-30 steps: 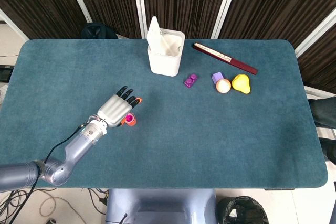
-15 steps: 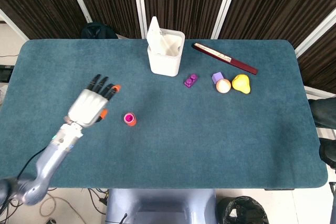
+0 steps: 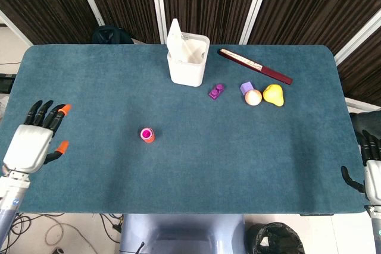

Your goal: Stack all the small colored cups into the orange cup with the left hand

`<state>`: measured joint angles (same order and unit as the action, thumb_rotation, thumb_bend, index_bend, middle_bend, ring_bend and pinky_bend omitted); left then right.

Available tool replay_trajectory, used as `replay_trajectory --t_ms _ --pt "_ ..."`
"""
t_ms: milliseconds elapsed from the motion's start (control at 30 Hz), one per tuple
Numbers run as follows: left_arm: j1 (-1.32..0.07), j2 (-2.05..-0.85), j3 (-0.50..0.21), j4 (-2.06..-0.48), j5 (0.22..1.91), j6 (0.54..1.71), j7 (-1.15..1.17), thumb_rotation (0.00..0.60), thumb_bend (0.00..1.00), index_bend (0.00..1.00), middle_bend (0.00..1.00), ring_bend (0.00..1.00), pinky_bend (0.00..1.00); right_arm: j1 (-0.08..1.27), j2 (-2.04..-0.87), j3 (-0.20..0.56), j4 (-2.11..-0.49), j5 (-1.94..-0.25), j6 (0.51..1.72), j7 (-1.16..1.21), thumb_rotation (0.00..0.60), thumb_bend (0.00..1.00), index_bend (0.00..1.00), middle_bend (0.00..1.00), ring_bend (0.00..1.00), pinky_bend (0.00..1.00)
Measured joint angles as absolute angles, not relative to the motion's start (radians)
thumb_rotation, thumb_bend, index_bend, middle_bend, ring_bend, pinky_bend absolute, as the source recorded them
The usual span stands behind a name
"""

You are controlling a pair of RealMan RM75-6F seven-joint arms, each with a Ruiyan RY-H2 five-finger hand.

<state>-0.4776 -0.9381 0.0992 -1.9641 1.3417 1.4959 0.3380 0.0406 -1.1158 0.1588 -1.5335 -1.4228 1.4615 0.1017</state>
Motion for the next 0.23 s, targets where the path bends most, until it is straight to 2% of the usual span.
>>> replay_trajectory --t_ms 233 --pt "-0.406 -0.933 0.115 -1.914 1.415 1.532 0.265 0.600 0.31 0.07 0.10 0.00 0.01 0.052 -1.117 0.136 -1.510 -1.462 1.467 0.125 0.600 0.43 0.04 0.00 0.04 0.00"
